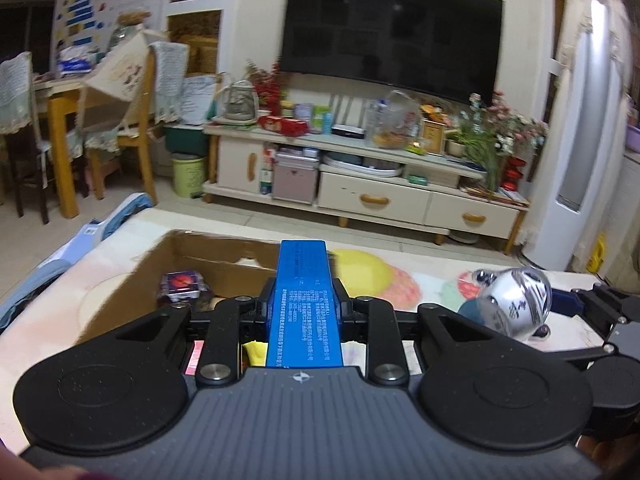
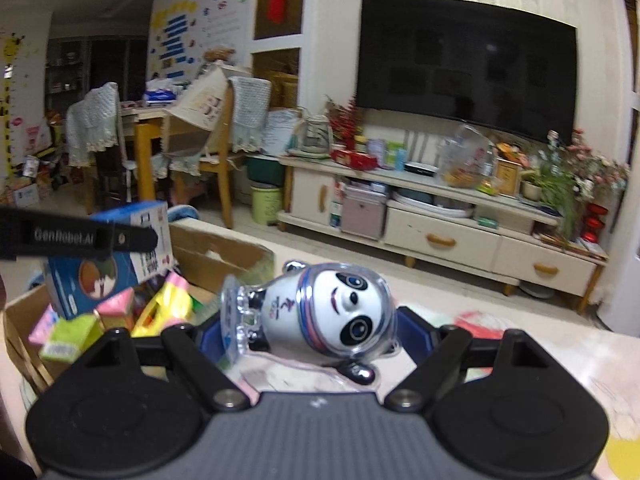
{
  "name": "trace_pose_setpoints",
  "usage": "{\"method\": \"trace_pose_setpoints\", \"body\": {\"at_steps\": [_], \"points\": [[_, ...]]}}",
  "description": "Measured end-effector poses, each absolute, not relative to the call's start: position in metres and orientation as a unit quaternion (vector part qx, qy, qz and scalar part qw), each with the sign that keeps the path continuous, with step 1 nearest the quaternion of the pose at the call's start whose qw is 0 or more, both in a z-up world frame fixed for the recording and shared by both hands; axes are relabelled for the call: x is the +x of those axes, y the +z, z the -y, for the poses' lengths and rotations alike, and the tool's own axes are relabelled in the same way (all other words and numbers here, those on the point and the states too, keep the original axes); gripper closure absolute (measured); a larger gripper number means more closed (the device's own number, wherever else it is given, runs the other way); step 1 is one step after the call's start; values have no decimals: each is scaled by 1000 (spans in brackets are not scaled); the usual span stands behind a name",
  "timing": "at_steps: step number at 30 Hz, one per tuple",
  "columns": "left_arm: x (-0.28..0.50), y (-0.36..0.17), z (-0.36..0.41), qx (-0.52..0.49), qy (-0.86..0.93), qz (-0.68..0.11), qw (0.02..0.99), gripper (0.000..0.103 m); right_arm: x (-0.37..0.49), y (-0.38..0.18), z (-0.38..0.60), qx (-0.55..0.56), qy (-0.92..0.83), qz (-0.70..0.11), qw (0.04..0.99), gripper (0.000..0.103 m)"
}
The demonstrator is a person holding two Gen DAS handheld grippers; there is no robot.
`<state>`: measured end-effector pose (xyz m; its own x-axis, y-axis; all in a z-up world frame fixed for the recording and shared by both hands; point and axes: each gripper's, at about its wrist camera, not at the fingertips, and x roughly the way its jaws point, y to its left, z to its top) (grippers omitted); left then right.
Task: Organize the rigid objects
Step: 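Carry the panda toy and blue box into the cardboard box and release both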
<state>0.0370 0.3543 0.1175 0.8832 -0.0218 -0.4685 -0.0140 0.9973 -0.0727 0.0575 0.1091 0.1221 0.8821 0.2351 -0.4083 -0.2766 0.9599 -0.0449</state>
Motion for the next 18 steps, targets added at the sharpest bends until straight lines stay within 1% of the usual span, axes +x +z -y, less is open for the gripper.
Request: {"method": "trace_pose_setpoints", "body": {"at_steps": [8,18], "points": [[56,116,-378,-63,45,-257,963,73,96,128,-146,-59,174,-195,964,19],[84,95,-402,-104,95,-311,940,73,142,119,-183,-76,213,-204,952,19]]}}
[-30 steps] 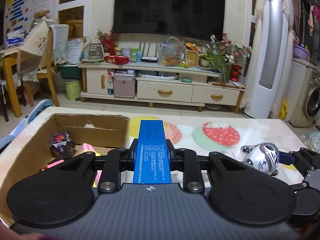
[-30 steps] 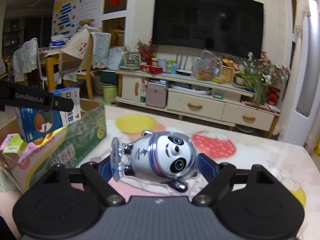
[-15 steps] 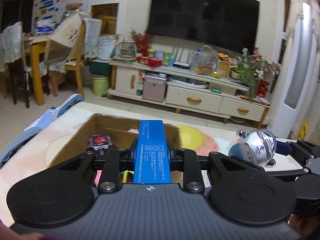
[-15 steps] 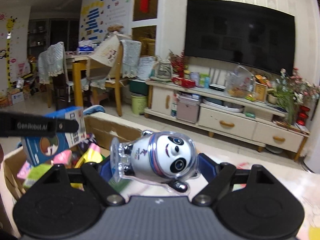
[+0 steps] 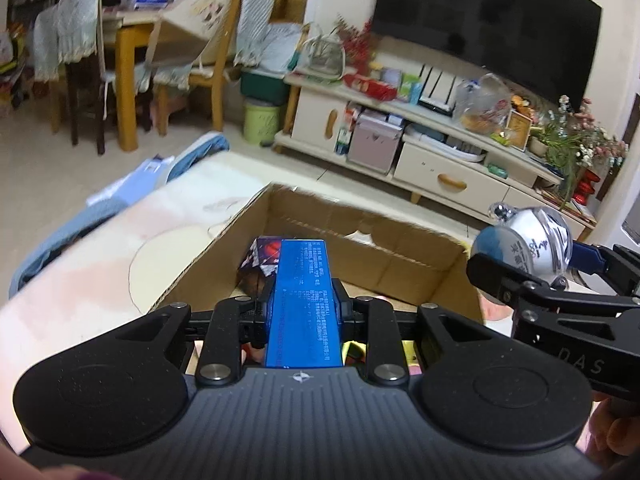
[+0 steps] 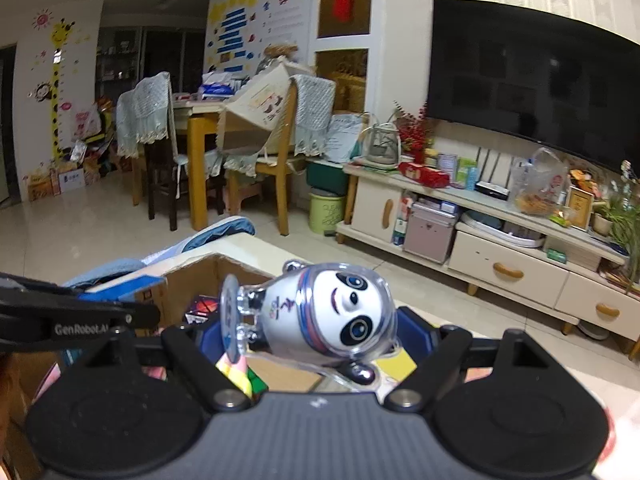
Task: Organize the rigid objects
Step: 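Carry the panda toy and blue box into the cardboard box and release both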
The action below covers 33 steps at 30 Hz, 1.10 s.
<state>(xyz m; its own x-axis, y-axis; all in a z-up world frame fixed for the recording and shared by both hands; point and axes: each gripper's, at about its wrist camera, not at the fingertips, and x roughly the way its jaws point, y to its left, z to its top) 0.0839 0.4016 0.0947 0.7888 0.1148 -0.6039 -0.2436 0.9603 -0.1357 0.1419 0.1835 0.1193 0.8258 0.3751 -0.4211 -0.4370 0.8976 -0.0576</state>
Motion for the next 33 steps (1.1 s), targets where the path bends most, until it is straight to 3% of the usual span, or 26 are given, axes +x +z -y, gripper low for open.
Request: {"method": "trace_pose_setpoints", "body": {"at_steps": [13,18,19,22,28,33], "points": [[84,87,-393,-108,92,-333,932,72,171,92,-199,-74,228,-234,942,19],[83,87,-397,-118,91,-335,930,66,171,87,-197,-65,223,-242,942,17],[83,87,-398,-118,91,-333,931,62,169,89,-195,-58,223,-238,943,16],[81,89,-401,-121,94,-330,932,38,159,96,-187,-49,206,-218,953,8],[69,98,-395,-102,69,-313,942,4,139,109,-168,-29,174,-199,964,6],[51,106,-384,-84,49,-296,950,0,116,109,-154,-24,121,-193,973,1]]}}
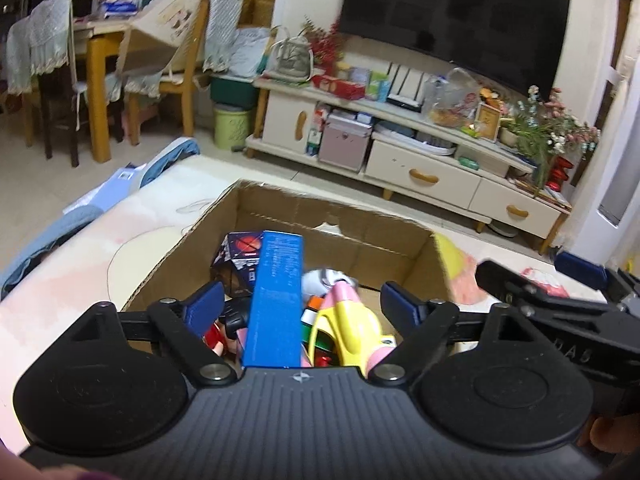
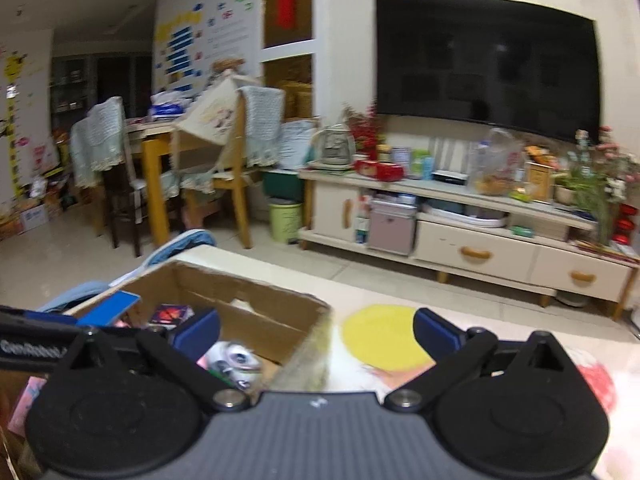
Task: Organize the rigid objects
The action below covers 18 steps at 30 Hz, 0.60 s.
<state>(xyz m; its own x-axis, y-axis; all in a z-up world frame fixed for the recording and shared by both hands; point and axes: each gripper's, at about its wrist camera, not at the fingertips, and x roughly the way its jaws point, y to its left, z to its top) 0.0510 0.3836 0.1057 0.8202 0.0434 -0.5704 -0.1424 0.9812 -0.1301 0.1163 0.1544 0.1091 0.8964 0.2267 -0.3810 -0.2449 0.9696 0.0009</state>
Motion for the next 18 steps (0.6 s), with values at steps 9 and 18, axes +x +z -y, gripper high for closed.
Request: {"method": "trace_pose_setpoints", "body": {"at_steps": [9,18], "points": [[11,107,-367,-23,56,-281,958,0,65,109,-142,-5,68,-197,978,1],[-42,108,-364,-24,68,-281,957,0,9,112,-150,6,86,-218,972,1]]}}
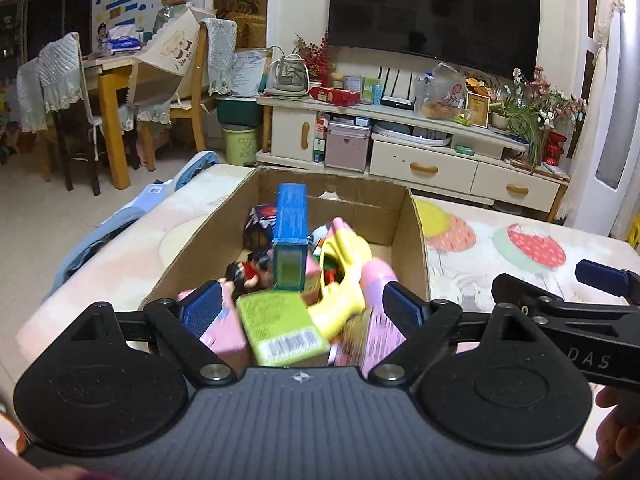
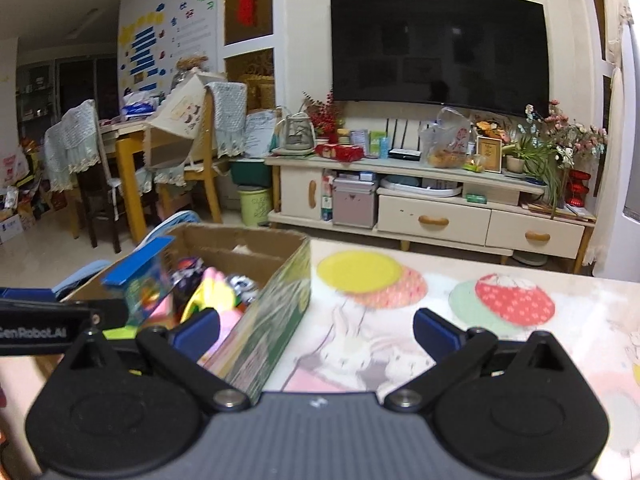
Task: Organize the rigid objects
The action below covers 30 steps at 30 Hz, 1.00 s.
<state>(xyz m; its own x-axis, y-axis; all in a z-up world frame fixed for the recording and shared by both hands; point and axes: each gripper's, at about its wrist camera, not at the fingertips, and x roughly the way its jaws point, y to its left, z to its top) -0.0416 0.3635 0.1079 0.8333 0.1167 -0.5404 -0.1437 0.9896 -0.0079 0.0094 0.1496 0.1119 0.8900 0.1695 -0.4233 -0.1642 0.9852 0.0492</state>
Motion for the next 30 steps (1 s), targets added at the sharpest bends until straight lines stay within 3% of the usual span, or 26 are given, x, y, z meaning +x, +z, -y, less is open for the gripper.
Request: {"method": "trace_pose_setpoints", "body": {"at_steps": [30], "points": [[-118,125,-352,-21,107,-245,963,0,-106,136,-177,-30,113,-179,977,1]]}}
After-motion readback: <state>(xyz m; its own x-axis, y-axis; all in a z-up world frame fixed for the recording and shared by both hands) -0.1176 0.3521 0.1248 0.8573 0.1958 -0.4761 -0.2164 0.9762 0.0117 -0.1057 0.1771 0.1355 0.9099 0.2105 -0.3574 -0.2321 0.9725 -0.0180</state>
